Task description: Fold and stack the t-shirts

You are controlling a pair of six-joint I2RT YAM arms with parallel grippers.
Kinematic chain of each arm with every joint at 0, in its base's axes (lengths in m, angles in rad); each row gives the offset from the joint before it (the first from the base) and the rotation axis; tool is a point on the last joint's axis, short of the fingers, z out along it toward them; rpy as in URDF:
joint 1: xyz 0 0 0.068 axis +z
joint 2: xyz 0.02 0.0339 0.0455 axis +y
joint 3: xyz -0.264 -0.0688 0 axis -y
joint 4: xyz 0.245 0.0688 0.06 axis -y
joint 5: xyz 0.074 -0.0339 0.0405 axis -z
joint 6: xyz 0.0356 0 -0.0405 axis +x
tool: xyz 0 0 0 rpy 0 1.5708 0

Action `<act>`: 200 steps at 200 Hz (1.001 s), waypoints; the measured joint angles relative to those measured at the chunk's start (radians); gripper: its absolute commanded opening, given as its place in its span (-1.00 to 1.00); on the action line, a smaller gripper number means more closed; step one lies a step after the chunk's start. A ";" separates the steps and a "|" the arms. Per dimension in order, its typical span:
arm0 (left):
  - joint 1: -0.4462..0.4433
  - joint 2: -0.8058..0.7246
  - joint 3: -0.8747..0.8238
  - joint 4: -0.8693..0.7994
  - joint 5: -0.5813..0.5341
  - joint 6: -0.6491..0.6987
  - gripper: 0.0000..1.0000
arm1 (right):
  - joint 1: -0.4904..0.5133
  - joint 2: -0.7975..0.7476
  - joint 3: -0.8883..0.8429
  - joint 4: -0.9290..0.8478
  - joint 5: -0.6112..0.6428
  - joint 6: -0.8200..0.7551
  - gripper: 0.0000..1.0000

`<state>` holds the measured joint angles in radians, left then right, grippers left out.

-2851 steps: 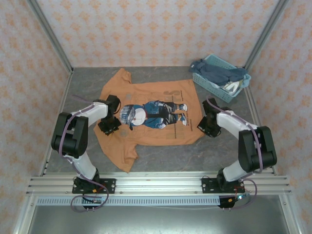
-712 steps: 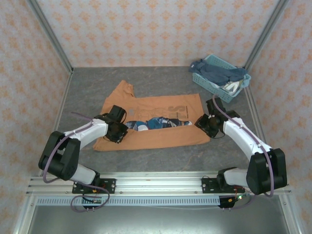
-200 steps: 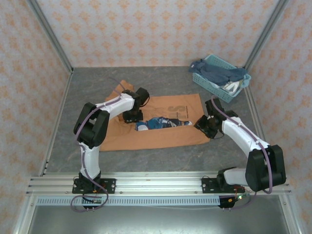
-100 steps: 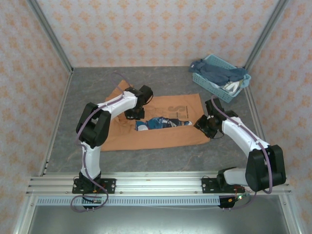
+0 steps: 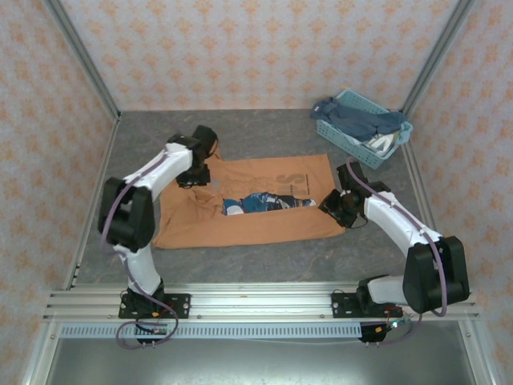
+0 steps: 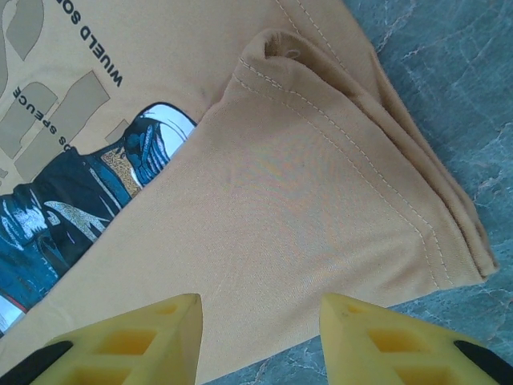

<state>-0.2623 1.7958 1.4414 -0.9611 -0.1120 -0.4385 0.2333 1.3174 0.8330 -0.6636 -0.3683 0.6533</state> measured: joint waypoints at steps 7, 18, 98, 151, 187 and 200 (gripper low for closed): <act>0.011 -0.050 -0.018 0.004 0.005 -0.015 0.06 | 0.000 0.001 0.000 0.000 0.000 0.000 -0.14; 0.032 -0.116 -0.051 0.019 0.030 -0.043 0.05 | 0.000 0.004 0.000 0.001 0.000 0.000 -0.14; 0.144 -0.045 -0.168 0.141 0.261 -0.212 -0.07 | 0.000 0.038 0.000 0.007 -0.012 0.000 -0.14; 0.144 -0.006 -0.168 0.192 0.290 -0.246 -0.21 | 0.000 0.038 0.000 0.008 -0.014 0.000 -0.14; 0.140 0.024 -0.157 0.192 0.291 -0.249 0.05 | 0.000 0.038 0.000 0.011 -0.015 0.000 -0.14; 0.130 0.025 -0.146 0.191 0.287 -0.249 0.07 | 0.000 0.038 0.000 0.011 -0.015 0.000 -0.14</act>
<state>-0.1322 1.8210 1.2953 -0.7704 0.1753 -0.6876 0.2333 1.3552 0.8330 -0.6525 -0.3832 0.6533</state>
